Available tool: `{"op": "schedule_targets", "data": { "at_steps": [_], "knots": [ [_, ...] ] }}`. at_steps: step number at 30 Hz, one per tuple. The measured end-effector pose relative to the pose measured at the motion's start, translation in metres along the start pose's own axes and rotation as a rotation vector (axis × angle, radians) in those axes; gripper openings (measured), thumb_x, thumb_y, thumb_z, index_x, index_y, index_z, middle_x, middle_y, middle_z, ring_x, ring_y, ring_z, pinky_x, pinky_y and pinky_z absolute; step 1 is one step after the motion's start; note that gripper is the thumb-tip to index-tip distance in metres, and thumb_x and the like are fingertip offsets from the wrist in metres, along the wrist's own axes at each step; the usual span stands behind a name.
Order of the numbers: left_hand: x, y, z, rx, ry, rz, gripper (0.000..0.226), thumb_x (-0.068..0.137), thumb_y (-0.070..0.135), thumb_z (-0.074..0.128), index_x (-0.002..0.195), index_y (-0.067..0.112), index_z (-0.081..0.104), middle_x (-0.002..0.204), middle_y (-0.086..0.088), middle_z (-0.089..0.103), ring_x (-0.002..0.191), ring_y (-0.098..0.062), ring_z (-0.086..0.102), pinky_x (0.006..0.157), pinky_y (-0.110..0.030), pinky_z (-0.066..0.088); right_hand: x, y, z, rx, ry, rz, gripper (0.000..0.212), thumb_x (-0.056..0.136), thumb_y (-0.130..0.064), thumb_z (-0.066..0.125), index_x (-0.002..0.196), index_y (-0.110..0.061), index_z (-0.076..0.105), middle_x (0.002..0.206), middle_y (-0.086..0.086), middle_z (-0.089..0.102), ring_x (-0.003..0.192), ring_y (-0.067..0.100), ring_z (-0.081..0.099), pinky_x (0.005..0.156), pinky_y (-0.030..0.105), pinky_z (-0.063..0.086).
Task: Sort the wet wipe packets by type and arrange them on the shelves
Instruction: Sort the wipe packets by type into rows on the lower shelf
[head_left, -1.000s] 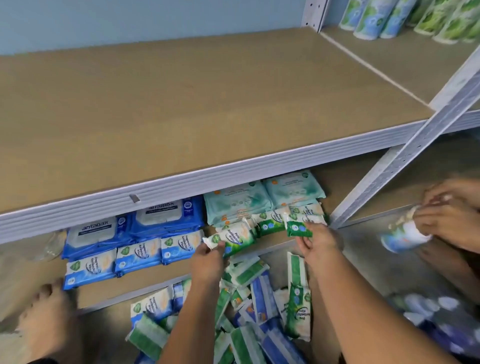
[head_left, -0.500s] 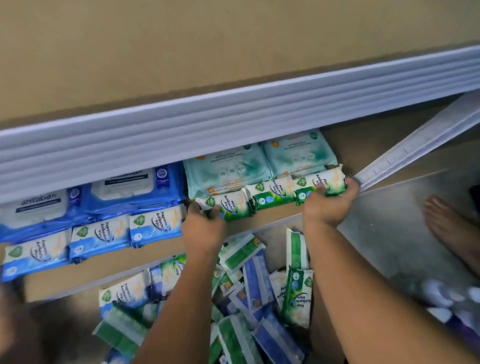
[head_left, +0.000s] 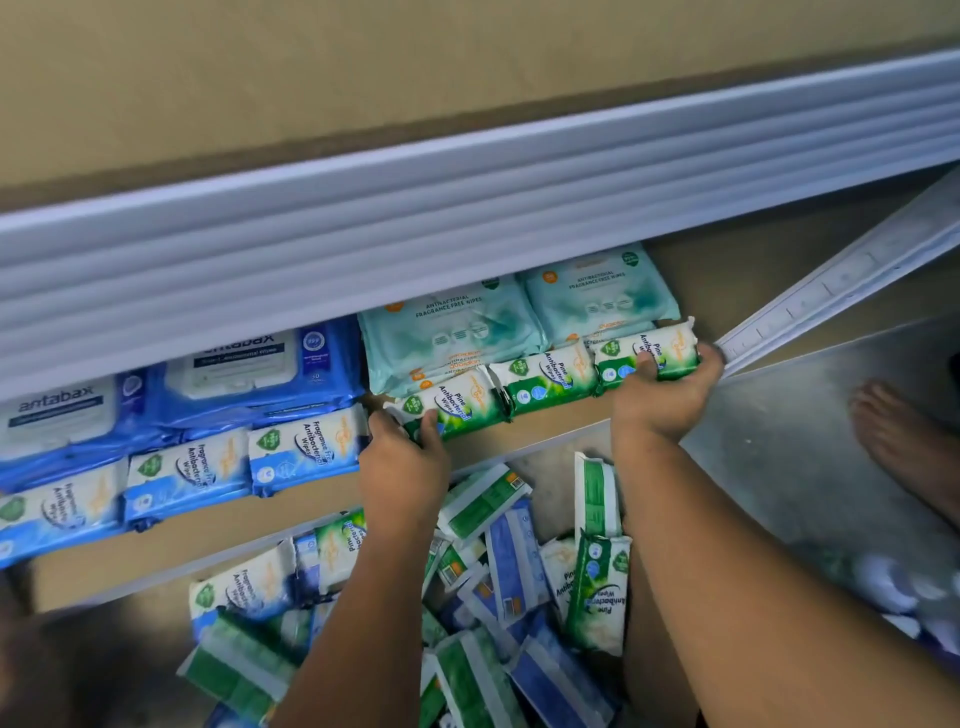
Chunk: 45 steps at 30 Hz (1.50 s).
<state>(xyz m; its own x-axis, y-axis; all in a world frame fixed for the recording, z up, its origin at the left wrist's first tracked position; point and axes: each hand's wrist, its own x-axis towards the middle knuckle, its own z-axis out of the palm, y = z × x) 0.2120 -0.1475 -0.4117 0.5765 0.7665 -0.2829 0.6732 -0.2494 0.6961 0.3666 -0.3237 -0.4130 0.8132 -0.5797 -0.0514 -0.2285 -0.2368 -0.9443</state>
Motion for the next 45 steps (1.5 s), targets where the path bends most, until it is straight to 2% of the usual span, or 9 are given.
{"op": "schedule_targets", "data": {
  "at_steps": [8,17,22,28,31,34,39,42,45],
  "knots": [
    [0.003,-0.008,0.006,-0.051,0.003,0.010,0.040,0.098,0.048,0.055,0.109,0.011,0.047,0.082,-0.007,0.064,0.074,-0.033,0.064,0.064,-0.036,0.047,0.013,0.007,0.009,-0.298,-0.142,0.123,0.042,0.093,-0.027,0.067,0.132,-0.020,0.055,0.123,0.010,0.068,0.109,0.031,0.066,0.084,0.029,0.049],
    [0.002,-0.008,0.004,-0.023,-0.010,-0.002,0.044,0.098,0.049,0.054,0.115,0.010,0.047,0.075,0.001,0.056,0.072,-0.026,0.059,0.064,-0.032,0.040,0.011,0.000,0.004,-0.374,-0.225,0.168,0.062,0.102,-0.029,0.055,0.158,-0.025,0.029,0.147,0.014,0.051,0.130,0.034,0.054,0.103,0.035,0.045],
    [-0.004,-0.007,-0.005,-0.073,-0.055,-0.042,0.060,0.096,0.056,0.054,0.132,0.008,0.045,0.100,0.005,0.057,0.087,-0.026,0.065,0.075,-0.037,0.052,-0.008,-0.007,-0.002,-0.355,-0.206,0.005,0.058,0.102,-0.029,0.056,0.155,-0.022,0.036,0.140,0.013,0.059,0.125,0.035,0.057,0.099,0.037,0.047],
    [-0.042,-0.031,-0.036,-0.073,-0.046,-0.059,0.021,0.098,0.035,0.056,0.105,0.015,0.054,0.082,-0.004,0.069,0.065,-0.018,0.066,0.062,-0.037,0.057,-0.053,-0.012,-0.025,-0.409,-0.348,-0.100,0.054,0.101,-0.029,0.056,0.152,-0.016,0.041,0.080,0.012,0.064,0.080,0.031,0.063,0.081,0.039,0.055],
    [-0.064,-0.050,-0.066,0.053,-0.095,-0.117,0.012,0.095,0.027,0.057,0.098,0.015,0.055,0.076,-0.006,0.064,0.062,-0.022,0.062,0.055,-0.032,0.048,-0.085,-0.020,-0.049,-0.408,-0.440,-0.029,0.049,0.101,-0.026,0.057,0.148,-0.015,0.048,0.091,0.008,0.066,0.073,0.023,0.058,0.078,0.029,0.048],
    [-0.087,-0.075,-0.097,0.159,-0.201,-0.172,0.010,0.093,0.023,0.055,0.096,0.013,0.055,0.076,-0.007,0.061,0.065,-0.022,0.060,0.057,-0.031,0.044,-0.118,-0.021,-0.075,-0.413,-0.624,0.047,0.032,0.097,-0.026,0.064,0.126,-0.012,0.067,0.106,0.010,0.071,0.088,0.026,0.064,0.084,0.036,0.054],
    [-0.130,-0.116,-0.139,0.165,-0.296,-0.325,0.008,0.085,0.017,0.056,0.089,0.009,0.058,0.080,-0.012,0.062,0.079,-0.033,0.062,0.066,-0.035,0.047,-0.181,-0.008,-0.130,-0.448,-0.801,0.143,0.013,0.095,-0.029,0.067,0.101,-0.018,0.070,0.087,0.005,0.065,0.064,0.018,0.058,0.057,0.026,0.048],
    [-0.163,-0.150,-0.155,0.109,-0.237,-0.465,0.025,0.069,0.029,0.060,0.085,0.009,0.061,0.088,-0.015,0.066,0.084,-0.033,0.066,0.071,-0.034,0.053,-0.215,0.022,-0.168,-0.543,-0.849,0.257,0.026,0.090,-0.032,0.072,0.108,-0.013,0.071,0.096,0.008,0.069,0.078,0.026,0.063,0.070,0.033,0.052],
    [-0.192,-0.212,-0.153,0.045,-0.181,-0.673,0.051,0.061,0.037,0.068,0.106,0.014,0.060,0.107,-0.013,0.066,0.095,-0.032,0.065,0.082,-0.034,0.052,-0.248,0.053,-0.209,-0.687,-0.721,0.388,0.048,0.082,-0.038,0.076,0.121,-0.013,0.063,0.120,0.015,0.066,0.107,0.032,0.063,0.090,0.036,0.051]
  ]
}}
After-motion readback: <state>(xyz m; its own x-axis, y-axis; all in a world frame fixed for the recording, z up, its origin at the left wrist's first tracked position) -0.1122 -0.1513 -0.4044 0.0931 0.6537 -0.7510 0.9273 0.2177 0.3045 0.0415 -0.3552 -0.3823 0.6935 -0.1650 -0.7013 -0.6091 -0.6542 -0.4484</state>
